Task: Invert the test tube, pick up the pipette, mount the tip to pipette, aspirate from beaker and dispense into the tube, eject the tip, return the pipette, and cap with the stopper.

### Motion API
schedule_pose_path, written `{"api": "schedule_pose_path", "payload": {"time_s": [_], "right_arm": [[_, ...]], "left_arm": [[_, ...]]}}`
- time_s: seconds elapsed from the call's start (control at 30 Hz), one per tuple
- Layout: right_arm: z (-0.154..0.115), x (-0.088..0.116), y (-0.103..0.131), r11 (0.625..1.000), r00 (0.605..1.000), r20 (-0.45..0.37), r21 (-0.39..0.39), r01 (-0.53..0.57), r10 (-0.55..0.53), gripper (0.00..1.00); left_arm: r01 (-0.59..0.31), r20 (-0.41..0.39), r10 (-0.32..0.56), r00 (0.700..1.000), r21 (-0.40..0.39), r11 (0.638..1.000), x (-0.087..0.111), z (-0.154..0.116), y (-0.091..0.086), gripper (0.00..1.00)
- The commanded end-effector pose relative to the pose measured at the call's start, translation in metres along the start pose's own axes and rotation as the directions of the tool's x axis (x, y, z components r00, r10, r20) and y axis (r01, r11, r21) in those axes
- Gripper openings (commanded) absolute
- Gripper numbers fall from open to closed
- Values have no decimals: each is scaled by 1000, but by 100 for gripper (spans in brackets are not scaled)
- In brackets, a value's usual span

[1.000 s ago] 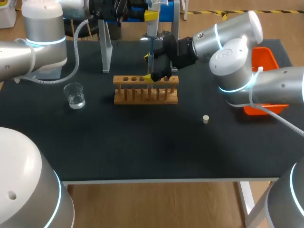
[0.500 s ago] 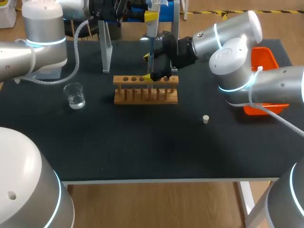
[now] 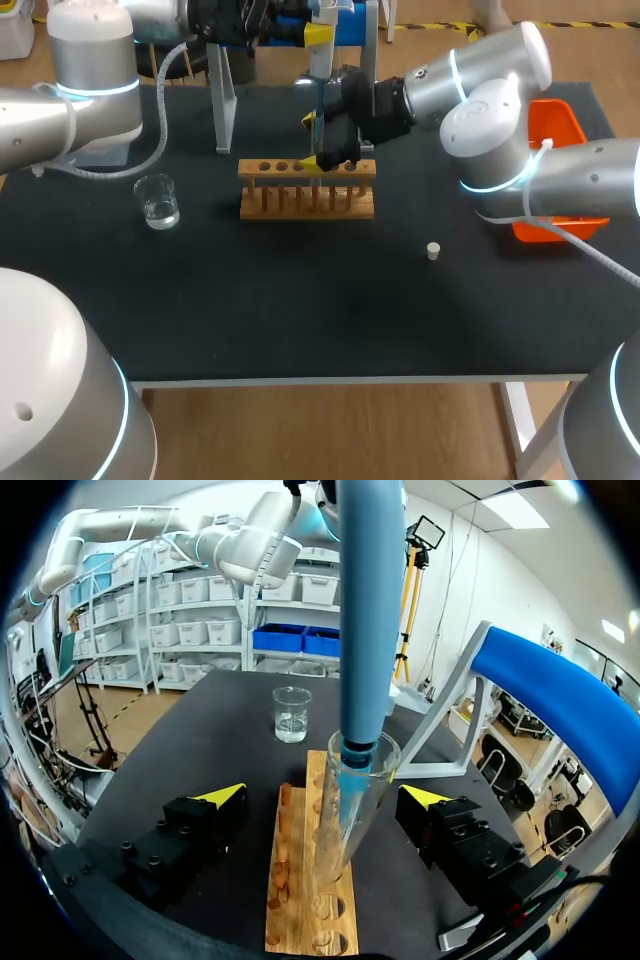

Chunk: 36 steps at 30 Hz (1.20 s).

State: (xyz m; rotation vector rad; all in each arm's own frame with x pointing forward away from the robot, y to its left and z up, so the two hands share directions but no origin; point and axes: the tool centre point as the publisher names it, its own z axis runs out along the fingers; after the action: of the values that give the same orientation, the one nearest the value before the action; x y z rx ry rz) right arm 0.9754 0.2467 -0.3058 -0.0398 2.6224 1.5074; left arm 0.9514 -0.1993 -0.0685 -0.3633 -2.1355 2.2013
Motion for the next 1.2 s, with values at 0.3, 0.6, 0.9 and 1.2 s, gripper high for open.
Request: {"api": "schedule_pose_path", "payload": {"time_s": [0.3, 0.6, 0.9, 1.2], "right_arm": [[-6, 0, -2, 1000, 1000, 1, -5, 1, -1, 100], [-21, 5, -3, 1000, 1000, 8, -30, 7, -7, 100], [-50, 6, -7, 998, 999, 29, -66, 22, -20, 100], [-84, 4, -16, 992, 998, 57, -127, 10, -2, 100]], "left_arm": [[-2, -8, 2, 1000, 4, 1000, -3, -1, 1, 0], [-2, -8, 2, 1000, 4, 1000, -3, -1, 1, 0], [-2, -8, 2, 1000, 4, 1000, -3, -1, 1, 0], [-2, -8, 2, 1000, 4, 1000, -3, -1, 1, 0]]}}
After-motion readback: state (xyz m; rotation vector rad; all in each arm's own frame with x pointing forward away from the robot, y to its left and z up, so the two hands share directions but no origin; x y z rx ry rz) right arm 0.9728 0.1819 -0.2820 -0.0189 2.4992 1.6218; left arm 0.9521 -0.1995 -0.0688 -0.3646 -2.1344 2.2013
